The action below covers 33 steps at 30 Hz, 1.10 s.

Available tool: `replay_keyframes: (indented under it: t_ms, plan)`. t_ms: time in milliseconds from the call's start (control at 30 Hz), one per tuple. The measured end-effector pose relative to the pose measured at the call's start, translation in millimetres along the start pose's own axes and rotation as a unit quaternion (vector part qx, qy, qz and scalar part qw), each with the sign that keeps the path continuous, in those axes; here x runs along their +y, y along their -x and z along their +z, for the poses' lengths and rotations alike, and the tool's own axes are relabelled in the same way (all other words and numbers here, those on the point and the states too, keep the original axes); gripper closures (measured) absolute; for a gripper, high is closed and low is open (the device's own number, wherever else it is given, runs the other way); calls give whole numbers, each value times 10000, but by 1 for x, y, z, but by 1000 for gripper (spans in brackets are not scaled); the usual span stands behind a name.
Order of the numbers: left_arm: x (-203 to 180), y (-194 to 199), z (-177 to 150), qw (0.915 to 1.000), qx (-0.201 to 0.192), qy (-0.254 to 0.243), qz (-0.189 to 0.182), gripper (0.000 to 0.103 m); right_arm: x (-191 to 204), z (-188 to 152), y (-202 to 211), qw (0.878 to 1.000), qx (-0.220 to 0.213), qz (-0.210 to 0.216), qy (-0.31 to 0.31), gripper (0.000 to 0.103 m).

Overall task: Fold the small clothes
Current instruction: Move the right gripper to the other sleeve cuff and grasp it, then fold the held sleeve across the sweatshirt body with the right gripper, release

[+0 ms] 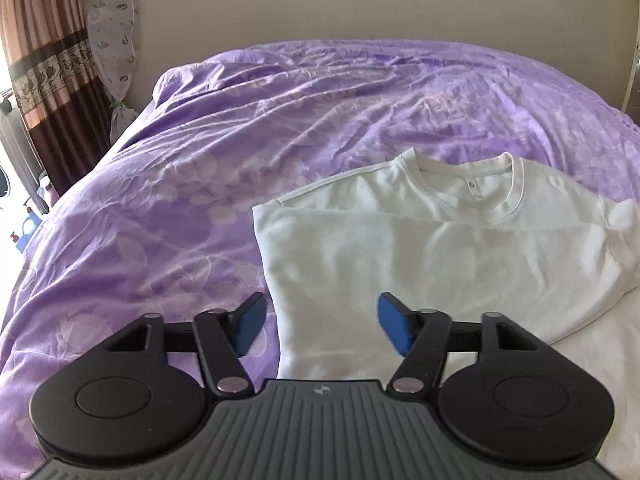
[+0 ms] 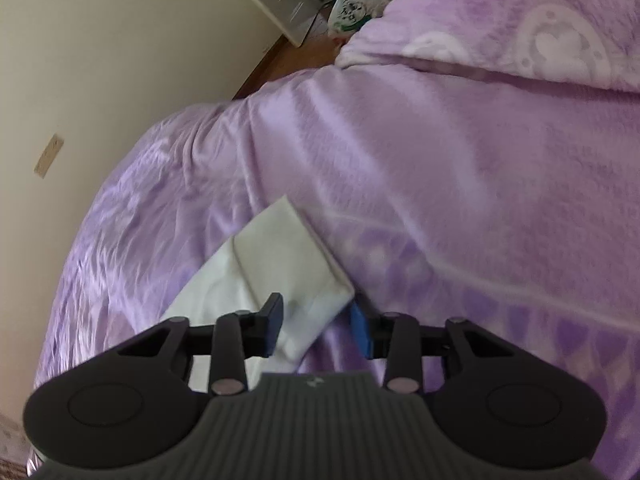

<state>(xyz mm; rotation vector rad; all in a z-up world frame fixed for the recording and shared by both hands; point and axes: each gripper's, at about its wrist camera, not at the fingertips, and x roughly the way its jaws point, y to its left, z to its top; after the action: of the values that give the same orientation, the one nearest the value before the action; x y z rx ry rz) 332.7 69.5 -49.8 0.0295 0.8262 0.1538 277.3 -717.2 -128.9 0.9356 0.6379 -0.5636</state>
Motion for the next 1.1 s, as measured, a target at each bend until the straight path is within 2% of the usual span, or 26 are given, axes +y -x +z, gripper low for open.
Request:
replay_keyframes:
  t_ms: [100,233,367,533,667,800,967,1100]
  plan:
    - [5,-3,0,9998,116,107,-95,37,12,3,1,9995,-125,-106,252,99]
    - [17,2,0,9993,213,274,-138,42,58,5,24,9939,-427,-86,1011,100]
    - [30,14,-1,9986,219,418,-241,47,128,2,71,9826,-711,395,1668,101]
    - [38,39,-1,9989,34,360,-294,47,237,-28,144,9563,-1000,1226,2457,101]
    - [43,58,2,9988,-73,306,-363,47,320,-74,188,9320,-968,1860,2956,101]
    - [54,73,7,9975,-243,418,-507,47,392,-131,212,9073,-833,2487,3288,101]
    - [75,81,11,9938,-332,778,-724,47,463,-214,216,8817,-393,3213,3433,101]
    - [93,77,9,9908,-315,1033,-815,47,500,-291,202,8620,48,3578,3591,101]
